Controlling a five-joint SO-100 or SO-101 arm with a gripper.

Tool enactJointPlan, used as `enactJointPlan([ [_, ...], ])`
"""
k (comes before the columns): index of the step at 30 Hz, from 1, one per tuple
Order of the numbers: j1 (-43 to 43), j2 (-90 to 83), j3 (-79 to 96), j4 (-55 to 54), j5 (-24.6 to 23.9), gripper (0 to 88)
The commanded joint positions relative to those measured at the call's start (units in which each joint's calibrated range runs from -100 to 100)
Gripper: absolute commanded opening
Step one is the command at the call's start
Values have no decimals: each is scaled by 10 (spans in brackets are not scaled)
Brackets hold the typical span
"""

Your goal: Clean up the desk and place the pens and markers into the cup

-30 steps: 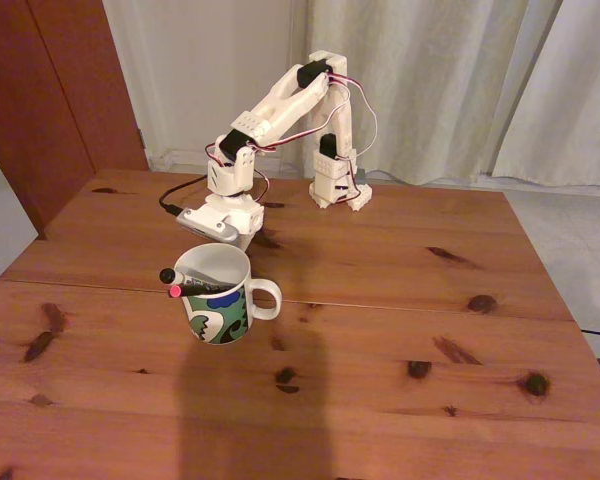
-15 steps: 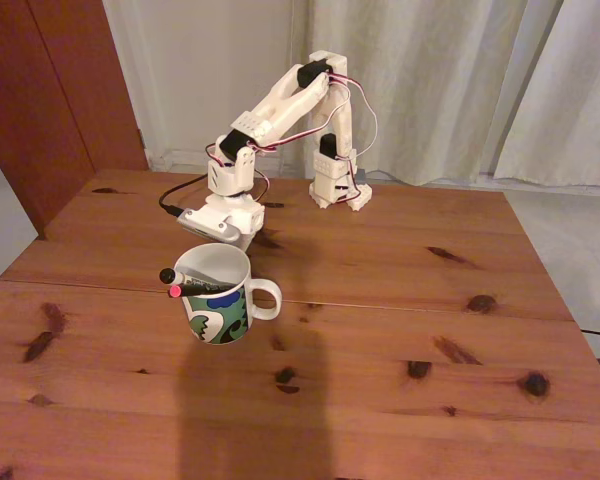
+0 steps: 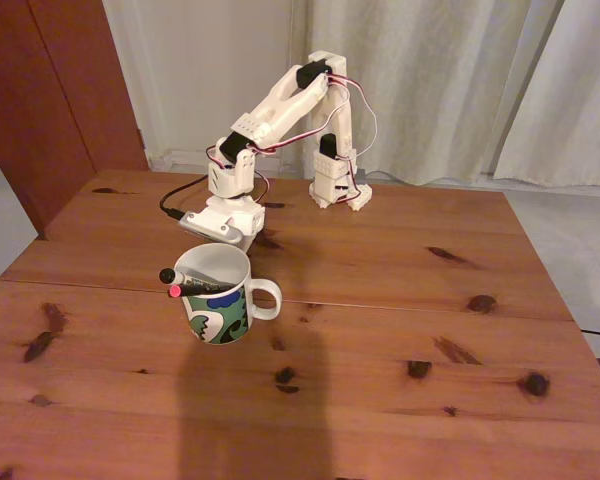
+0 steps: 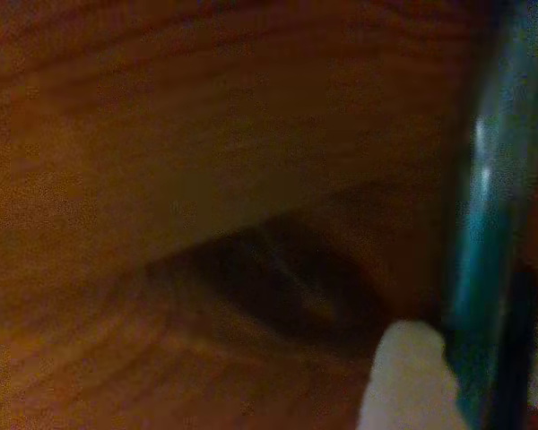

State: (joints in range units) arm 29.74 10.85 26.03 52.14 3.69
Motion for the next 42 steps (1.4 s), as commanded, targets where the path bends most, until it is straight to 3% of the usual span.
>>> enactJointPlan([
  [1, -5, -2, -3, -9, 4, 5],
  [42, -15, -158, -43, -8, 22, 8],
])
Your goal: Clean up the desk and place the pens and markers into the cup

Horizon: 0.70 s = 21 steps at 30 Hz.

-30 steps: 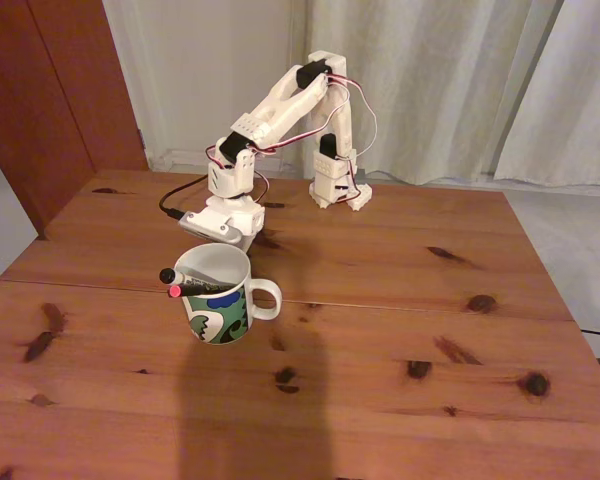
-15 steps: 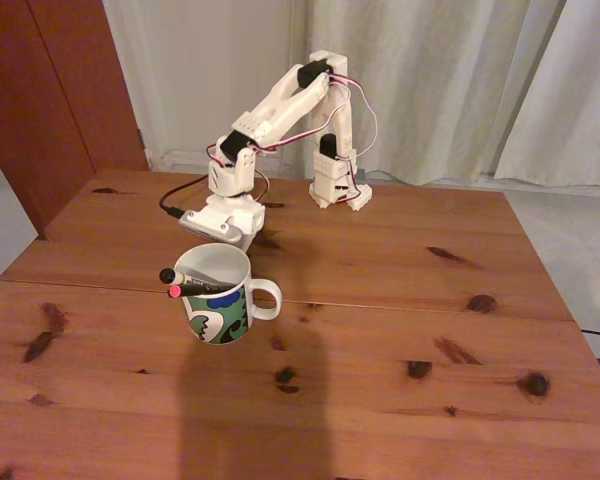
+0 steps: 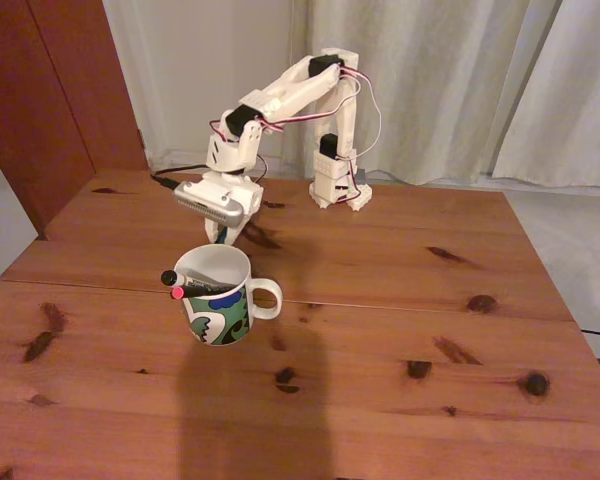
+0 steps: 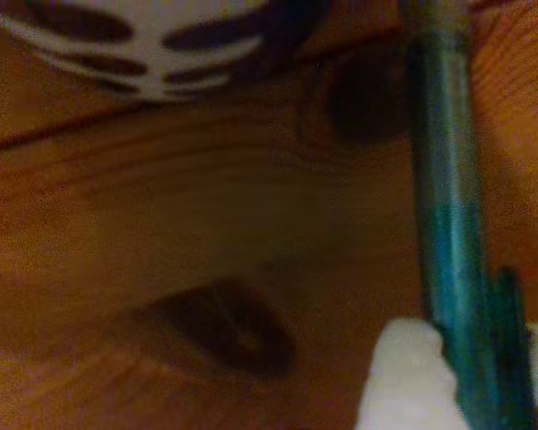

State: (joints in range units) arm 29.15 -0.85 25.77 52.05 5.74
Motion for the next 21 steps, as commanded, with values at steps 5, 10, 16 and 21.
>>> enactJointPlan([
  [5, -10, -39, -66, -8, 1, 8],
  [10, -24, -37, -108, -8, -6, 8],
  [16, -27, -41, -138, -8, -14, 8],
  [21, -27, -41, -166, -8, -16, 8],
])
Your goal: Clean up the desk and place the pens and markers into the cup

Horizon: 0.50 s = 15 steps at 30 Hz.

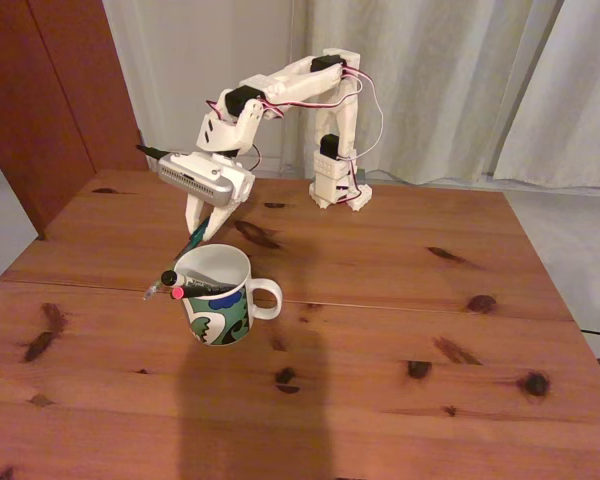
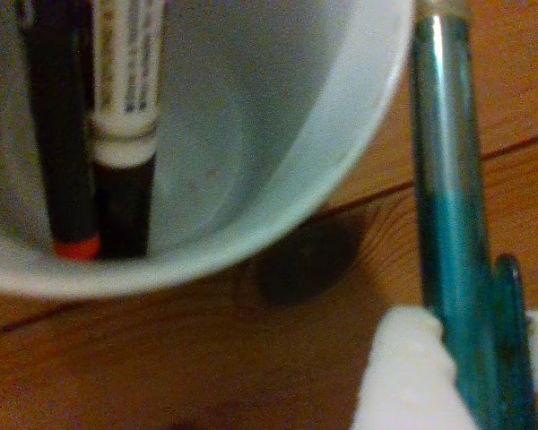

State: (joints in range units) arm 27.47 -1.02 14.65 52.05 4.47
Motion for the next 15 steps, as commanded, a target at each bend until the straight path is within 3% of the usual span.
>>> enactJointPlan([
  [1, -12, -39, -62, -8, -7, 8],
  [15, -29, -40, -132, -8, -43, 8],
])
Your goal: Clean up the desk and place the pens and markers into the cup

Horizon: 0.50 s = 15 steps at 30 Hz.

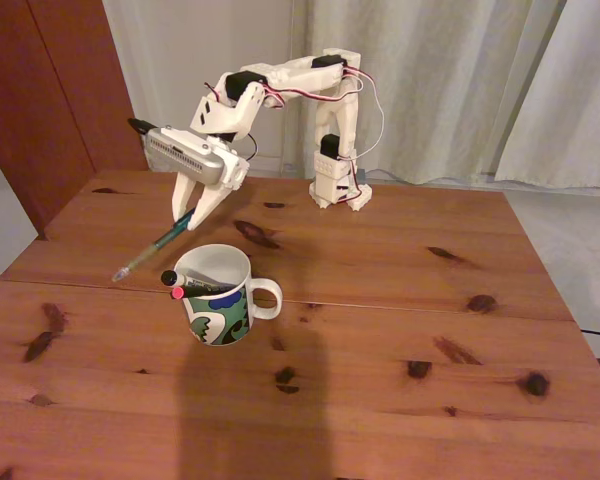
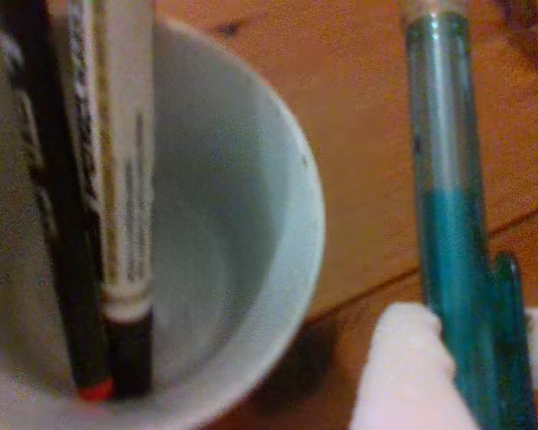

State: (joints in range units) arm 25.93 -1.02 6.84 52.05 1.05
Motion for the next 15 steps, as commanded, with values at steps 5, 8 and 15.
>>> enactJointPlan([
  [5, -18, -42, -56, -61, -36, 8],
  [8, -26, -47, -49, -99, -51, 8],
  [15, -27, -97, 47, -178, -54, 8],
])
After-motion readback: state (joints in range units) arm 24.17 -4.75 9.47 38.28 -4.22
